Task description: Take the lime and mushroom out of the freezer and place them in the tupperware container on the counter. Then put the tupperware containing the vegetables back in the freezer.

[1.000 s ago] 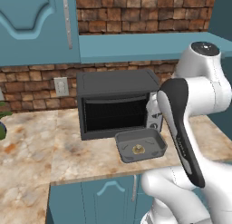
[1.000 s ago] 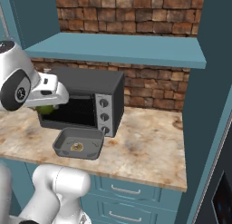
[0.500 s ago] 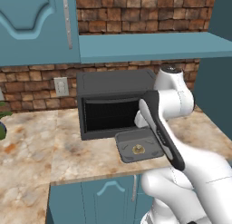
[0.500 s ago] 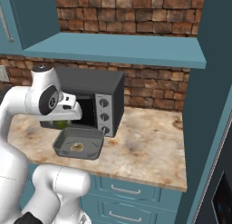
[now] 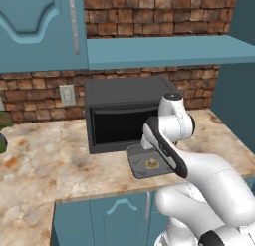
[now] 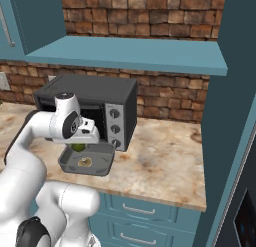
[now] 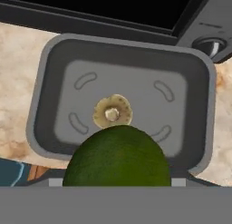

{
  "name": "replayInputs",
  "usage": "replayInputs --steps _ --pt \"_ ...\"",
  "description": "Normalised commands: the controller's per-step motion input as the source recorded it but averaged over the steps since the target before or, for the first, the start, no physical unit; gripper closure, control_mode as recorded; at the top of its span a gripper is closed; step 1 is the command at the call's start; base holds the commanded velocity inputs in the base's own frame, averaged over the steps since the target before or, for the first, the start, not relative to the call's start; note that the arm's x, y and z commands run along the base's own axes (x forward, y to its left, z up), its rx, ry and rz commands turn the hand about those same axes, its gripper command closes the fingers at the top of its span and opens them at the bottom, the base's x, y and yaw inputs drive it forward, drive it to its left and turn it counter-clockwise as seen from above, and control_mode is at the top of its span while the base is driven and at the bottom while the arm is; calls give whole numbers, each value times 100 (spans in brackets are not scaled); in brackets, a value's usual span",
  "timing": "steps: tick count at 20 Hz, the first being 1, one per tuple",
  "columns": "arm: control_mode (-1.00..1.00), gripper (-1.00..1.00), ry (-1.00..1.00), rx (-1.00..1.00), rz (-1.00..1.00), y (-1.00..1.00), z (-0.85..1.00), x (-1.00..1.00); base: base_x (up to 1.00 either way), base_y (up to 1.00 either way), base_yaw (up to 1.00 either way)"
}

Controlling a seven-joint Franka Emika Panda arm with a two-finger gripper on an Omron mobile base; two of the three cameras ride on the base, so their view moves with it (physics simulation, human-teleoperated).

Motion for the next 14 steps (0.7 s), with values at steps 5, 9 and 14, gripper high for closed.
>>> replayInputs --steps 5,9,14 --pt "-100 100 3 0 -2 -1 -43 38 0 0 0" --pt "-100 100 0 0 -1 0 -42 24 0 0 0" --pt "-100 100 1 0 -2 -8 -31 16 0 0 0"
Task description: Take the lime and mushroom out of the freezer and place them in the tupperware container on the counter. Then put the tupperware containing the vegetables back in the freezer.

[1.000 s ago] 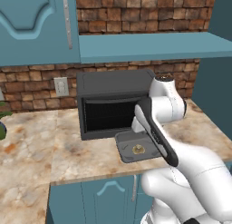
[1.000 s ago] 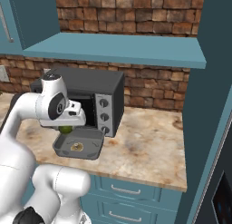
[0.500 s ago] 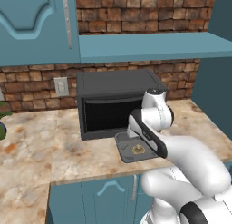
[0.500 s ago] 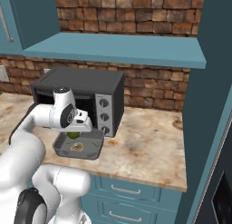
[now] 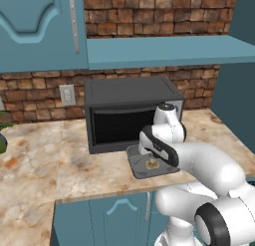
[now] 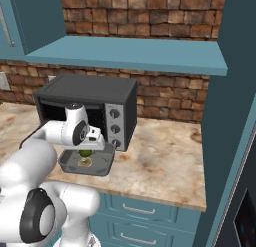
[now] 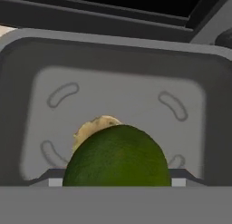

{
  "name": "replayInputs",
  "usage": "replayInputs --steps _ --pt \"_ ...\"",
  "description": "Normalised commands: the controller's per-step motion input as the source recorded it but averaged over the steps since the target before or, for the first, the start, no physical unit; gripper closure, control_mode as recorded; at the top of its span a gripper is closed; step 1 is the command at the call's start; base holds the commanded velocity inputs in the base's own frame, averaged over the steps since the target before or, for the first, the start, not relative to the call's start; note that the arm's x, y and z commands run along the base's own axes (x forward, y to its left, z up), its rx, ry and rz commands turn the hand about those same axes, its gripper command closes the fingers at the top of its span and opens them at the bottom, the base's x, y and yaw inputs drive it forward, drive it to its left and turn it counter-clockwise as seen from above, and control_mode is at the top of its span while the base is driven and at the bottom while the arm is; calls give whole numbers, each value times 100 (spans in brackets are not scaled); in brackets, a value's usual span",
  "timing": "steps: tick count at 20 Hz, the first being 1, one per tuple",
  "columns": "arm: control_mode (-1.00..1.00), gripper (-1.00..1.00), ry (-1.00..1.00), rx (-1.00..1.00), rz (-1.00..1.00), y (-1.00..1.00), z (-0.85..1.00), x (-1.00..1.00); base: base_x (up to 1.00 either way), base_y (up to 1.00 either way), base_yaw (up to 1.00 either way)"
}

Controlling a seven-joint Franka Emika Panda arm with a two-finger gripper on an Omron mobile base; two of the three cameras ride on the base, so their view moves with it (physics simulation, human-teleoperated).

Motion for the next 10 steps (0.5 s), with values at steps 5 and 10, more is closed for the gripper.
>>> replayInputs --steps 5,10 --pt "-100 100 5 0 -2 -13 -8 15 0 0 0" --pt "-100 -100 4 0 -2 -4 -4 12 0 0 0"
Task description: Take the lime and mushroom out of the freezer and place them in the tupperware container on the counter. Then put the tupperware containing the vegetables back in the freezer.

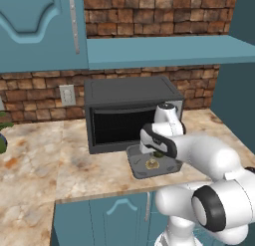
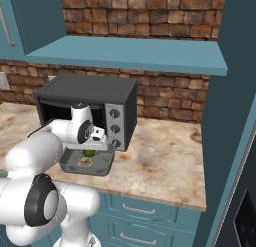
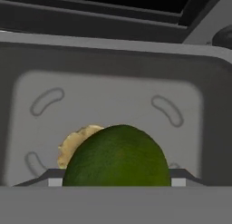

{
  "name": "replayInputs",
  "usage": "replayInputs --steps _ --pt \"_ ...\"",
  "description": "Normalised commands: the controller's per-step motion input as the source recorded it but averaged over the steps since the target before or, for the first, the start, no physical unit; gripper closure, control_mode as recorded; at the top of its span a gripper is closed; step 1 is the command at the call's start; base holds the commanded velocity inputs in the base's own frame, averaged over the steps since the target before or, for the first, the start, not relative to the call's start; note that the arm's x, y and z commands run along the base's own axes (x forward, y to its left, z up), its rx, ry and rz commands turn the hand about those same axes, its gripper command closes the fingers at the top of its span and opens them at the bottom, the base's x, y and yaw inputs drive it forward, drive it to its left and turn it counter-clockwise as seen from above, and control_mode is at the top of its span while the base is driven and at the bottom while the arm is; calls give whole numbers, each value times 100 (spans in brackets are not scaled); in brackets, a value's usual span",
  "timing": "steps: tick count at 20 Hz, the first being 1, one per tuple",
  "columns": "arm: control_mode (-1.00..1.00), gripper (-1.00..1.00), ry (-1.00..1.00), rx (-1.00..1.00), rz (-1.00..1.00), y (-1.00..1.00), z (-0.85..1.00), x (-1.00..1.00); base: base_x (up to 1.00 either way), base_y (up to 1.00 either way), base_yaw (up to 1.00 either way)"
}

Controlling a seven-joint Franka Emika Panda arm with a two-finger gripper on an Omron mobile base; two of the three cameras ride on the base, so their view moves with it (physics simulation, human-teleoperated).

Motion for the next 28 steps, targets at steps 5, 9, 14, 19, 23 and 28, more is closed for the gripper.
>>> replayInputs --steps 5,9,14,19,23,28 --pt "-100 -100 0 7 0 -1 0 4 0 0 0" --pt "-100 -100 0 8 0 2 0 0 0 0 0" --pt "-100 -100 -6 2 0 47 16 -23 0 0 0" --pt "-100 -100 -2 0 -3 98 39 -52 0 0 0" --pt "-100 -100 9 0 -7 25 -2 -10 0 0 0" --pt "-100 -100 3 -3 -7 11 -21 20 0 0 0"
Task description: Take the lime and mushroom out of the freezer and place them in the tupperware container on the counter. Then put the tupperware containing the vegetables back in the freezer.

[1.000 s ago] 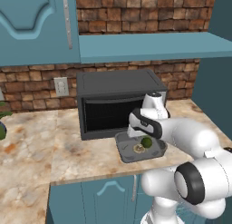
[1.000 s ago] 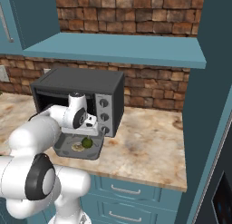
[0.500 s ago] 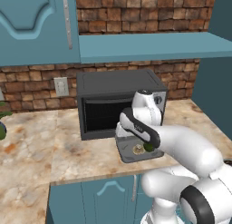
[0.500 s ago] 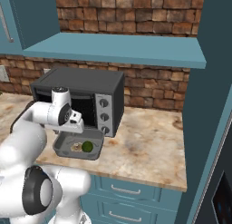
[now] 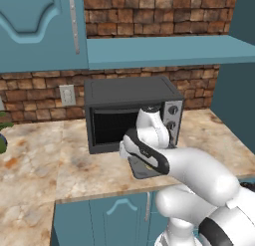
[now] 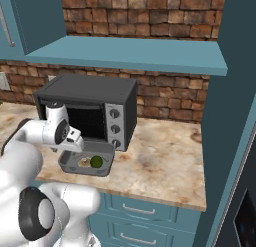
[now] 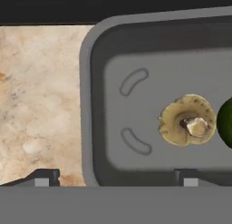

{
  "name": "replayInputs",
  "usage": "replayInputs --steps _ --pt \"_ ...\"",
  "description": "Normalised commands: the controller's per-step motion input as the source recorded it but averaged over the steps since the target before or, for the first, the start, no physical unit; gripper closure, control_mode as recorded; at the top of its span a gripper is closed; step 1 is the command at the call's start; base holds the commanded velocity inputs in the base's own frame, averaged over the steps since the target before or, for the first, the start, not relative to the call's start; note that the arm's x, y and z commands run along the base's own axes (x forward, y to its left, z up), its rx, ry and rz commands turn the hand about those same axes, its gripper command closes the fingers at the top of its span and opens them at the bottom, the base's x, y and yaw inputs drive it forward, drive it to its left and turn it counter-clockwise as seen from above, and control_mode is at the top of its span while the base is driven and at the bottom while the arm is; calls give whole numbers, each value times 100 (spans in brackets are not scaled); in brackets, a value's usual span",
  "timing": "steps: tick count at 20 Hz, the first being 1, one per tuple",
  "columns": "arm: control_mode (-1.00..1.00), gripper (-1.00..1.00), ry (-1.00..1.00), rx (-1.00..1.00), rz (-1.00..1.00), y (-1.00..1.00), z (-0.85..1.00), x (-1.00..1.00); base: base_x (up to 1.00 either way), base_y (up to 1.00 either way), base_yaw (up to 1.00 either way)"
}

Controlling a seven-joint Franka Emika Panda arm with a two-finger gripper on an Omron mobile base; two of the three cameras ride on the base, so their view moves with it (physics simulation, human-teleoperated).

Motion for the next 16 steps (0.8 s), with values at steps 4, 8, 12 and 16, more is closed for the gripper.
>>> replayInputs --steps 4,8,12,16 --pt "-100 -100 4 -4 -8 36 -12 32 0 0 0" --pt "-100 -100 9 0 -4 5 -9 40 0 0 0" --pt "-100 -100 4 0 -3 0 -32 36 0 0 0" --pt "-100 -100 0 -7 -3 7 -49 16 0 0 0"
